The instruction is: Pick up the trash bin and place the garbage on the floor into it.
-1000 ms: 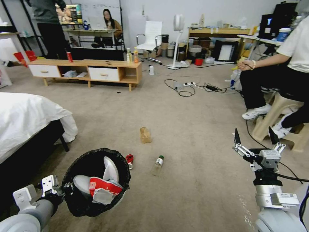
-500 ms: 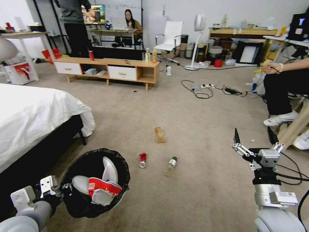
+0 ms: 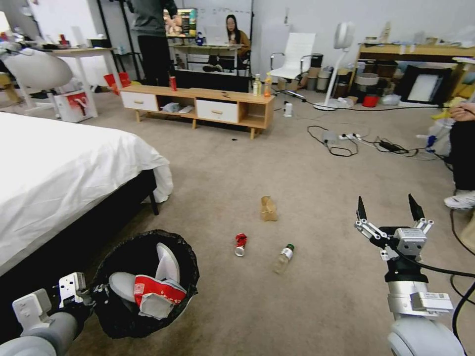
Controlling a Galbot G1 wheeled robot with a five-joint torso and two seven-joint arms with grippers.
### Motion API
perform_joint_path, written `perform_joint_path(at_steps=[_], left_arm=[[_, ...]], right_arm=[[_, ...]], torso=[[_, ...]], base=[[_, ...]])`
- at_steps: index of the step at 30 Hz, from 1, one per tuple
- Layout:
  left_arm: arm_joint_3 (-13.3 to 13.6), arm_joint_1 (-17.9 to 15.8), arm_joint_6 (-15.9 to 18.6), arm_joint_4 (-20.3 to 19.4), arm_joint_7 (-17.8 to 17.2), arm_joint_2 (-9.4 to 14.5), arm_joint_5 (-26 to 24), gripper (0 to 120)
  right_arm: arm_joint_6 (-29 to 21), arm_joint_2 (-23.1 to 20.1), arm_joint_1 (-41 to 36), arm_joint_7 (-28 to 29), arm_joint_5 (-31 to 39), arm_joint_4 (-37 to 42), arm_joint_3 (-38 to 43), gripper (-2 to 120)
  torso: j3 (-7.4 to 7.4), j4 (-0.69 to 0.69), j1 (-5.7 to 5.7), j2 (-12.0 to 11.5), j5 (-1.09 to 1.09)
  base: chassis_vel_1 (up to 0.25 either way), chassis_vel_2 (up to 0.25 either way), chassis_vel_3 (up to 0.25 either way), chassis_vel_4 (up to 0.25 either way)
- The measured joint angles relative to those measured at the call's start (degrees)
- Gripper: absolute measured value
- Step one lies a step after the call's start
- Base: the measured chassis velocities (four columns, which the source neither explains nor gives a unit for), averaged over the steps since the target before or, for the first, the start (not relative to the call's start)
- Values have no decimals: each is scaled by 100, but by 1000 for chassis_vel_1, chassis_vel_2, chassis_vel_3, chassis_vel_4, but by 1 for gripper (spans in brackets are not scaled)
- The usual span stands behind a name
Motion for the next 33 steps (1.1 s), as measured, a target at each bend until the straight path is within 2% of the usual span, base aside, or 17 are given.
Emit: perform_joint_path(at_steps=[17, 22, 33], left_arm=[[-18, 57, 0, -38, 9, -45, 56, 1], [-10, 58, 0, -33, 12, -47, 67, 1], [-1, 172, 0, -7, 76, -44, 256, 1]], right_arm=[[9, 0, 67, -1, 0, -69, -54, 100], [13, -7, 86, -2, 0, -98, -77, 100], [21, -8, 113, -13, -2, -169, -134, 100]], torso=[[0, 2, 0, 0, 0], [0, -2, 0, 0, 0], [0, 2, 0, 0, 0]], base=[[79, 86, 87, 78], [79, 80, 83, 80], [83, 79, 79, 83]])
